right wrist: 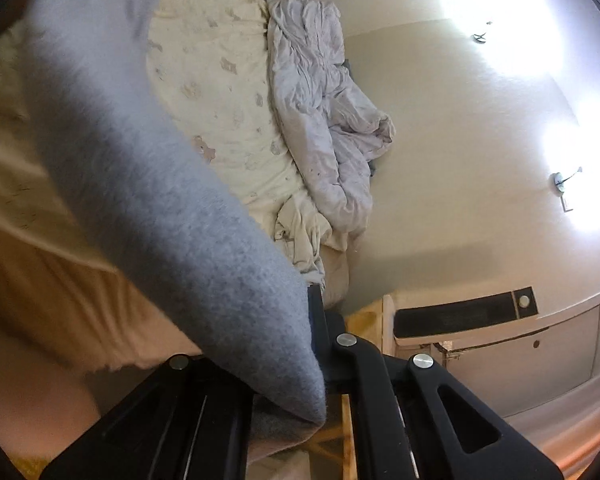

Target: Fold clothes

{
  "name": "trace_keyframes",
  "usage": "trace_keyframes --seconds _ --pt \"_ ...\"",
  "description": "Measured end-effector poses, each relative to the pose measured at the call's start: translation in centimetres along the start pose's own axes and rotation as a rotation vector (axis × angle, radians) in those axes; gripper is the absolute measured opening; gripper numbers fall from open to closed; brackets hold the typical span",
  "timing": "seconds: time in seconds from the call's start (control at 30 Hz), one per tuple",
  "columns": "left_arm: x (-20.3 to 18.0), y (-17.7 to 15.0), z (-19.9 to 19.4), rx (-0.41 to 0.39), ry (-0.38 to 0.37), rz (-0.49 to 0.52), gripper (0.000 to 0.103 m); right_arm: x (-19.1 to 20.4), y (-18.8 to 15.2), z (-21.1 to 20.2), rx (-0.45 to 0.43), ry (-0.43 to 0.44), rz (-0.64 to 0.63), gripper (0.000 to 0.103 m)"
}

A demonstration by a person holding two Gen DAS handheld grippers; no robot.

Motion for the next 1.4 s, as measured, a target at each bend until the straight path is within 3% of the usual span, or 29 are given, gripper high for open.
trace_keyframes --seconds 0.2,0.3,0.37,0.5,0.63,0.77,0.87,1.1,1.13,1.17,1.2,1.23,1.27,1.3,1.4 --pt "4.2 -0.3 -3.9 -0.014 0.043 -0.071 0.006 -1.0 -1.5 -7.4 0.018 0.035 0.056 0.005" --pt "3.7 -0.6 -2.5 0.002 -0.023 -0.087 0.006 -1.1 -1.8 -7.2 0.035 0.127 0.11 0.005" --pt "1.4 -1.0 0.1 0.036 -0.13 -0.077 0.006 -0.8 -1.8 -5.6 0.053 0.202 0.139 0.005" --pt "-5.7 -1.4 6.7 0.076 -0.328 0.016 0.006 1.2 -1.9 3.8 0.102 0.386 0.161 0.005" --pt "-13.9 -1.5 14.8 0.138 -0.49 0.134 0.006 2.2 -1.9 14.7 0.163 0.504 0.187 0.005" --pt "-21.1 -2.4 22.1 0.27 -0.67 0.177 0.006 2.7 -1.7 26.2 0.248 0.625 0.199 0.005" --pt "-23.3 -3.0 24.7 0.342 -0.763 0.16 0.006 2.2 -1.3 32.5 0.283 0.69 0.238 0.005" --pt "-27.1 -4.5 29.7 0.451 -0.919 0.195 0.011 1.6 -0.7 40.5 0.361 0.896 0.266 0.008" --pt "-27.6 -4.6 30.1 0.46 -0.934 0.192 0.015 1.6 -0.7 41.3 0.373 0.91 0.262 0.012" --pt "-27.7 -4.8 30.6 0.469 -0.945 0.178 0.022 1.2 -0.9 42.0 0.379 0.898 0.268 0.028" --pt "-27.7 -5.0 31.1 0.478 -0.949 0.166 0.031 0.6 -1.1 42.4 0.376 0.894 0.289 0.031" --pt "-27.4 -5.3 31.7 0.489 -0.926 0.157 0.053 0.1 -1.5 42.7 0.381 0.899 0.312 0.033" --pt "-26.6 -5.9 32.6 0.511 -0.884 0.139 0.058 -0.5 -1.9 43.0 0.384 0.896 0.334 0.042" --pt "-25.8 -6.5 33.5 0.534 -0.841 0.12 0.058 -1.3 -2.3 43.1 0.384 0.851 0.344 0.052" --pt "-23.4 -8.6 35.9 0.606 -0.704 0.079 0.058 -3.7 -3.4 43.2 0.382 0.718 0.373 0.065"
Point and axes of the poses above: each gripper's, at about its wrist camera, not at the fingertips, and z roughly the way its jaws point, x to its left, y to its top, the point moved 6 cm from there along z, roughly the way its jaws point, and after that the axes turned 13 degrees about y, right-handed, at the moved point
